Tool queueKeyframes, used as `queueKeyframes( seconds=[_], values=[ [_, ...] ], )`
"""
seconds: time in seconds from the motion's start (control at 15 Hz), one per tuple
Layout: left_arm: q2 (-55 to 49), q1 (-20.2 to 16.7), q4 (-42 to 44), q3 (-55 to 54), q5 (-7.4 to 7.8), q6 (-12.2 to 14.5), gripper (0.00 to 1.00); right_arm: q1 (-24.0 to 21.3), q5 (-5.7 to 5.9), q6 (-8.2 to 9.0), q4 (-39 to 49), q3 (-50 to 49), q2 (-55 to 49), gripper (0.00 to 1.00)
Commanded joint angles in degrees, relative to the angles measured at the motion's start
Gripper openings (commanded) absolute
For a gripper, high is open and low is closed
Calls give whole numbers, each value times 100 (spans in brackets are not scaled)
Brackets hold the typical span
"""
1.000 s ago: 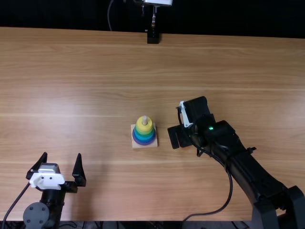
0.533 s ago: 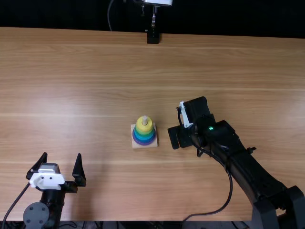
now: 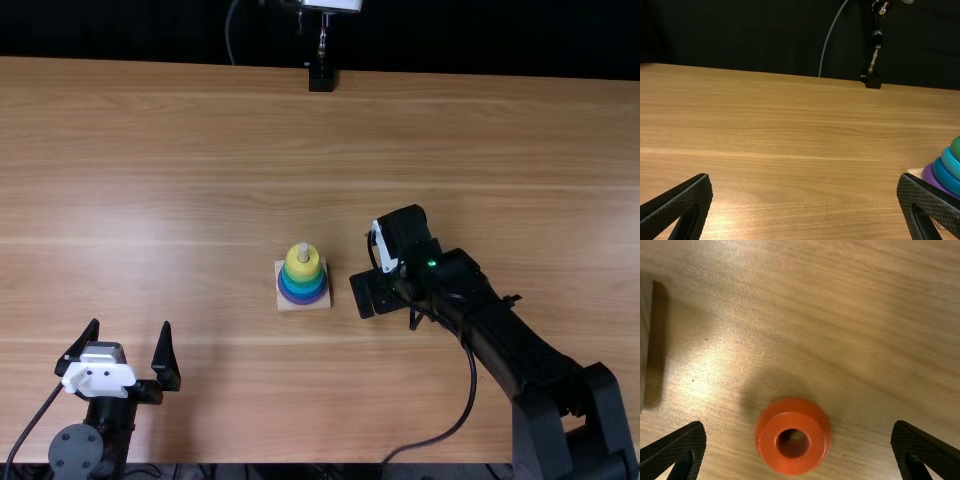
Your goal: Build the Hanoi tower: stack the rings onto the peg from bottom to top in this color order: purple, dark blue, light blue, dark green, light green, yellow, orange.
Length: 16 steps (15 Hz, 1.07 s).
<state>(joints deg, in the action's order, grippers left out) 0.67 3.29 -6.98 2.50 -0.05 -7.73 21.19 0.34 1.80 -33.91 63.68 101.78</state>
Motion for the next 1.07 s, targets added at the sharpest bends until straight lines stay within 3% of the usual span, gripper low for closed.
queueKeyframes(
  seconds=[0.0,1.0],
  values=[
    [-67,5,-19,-224,-58,24,100,-62,-66,31,-11,-49,88,100],
    [-67,5,-19,-224,-58,24,100,-54,-76,20,-53,-49,387,99]
  ],
)
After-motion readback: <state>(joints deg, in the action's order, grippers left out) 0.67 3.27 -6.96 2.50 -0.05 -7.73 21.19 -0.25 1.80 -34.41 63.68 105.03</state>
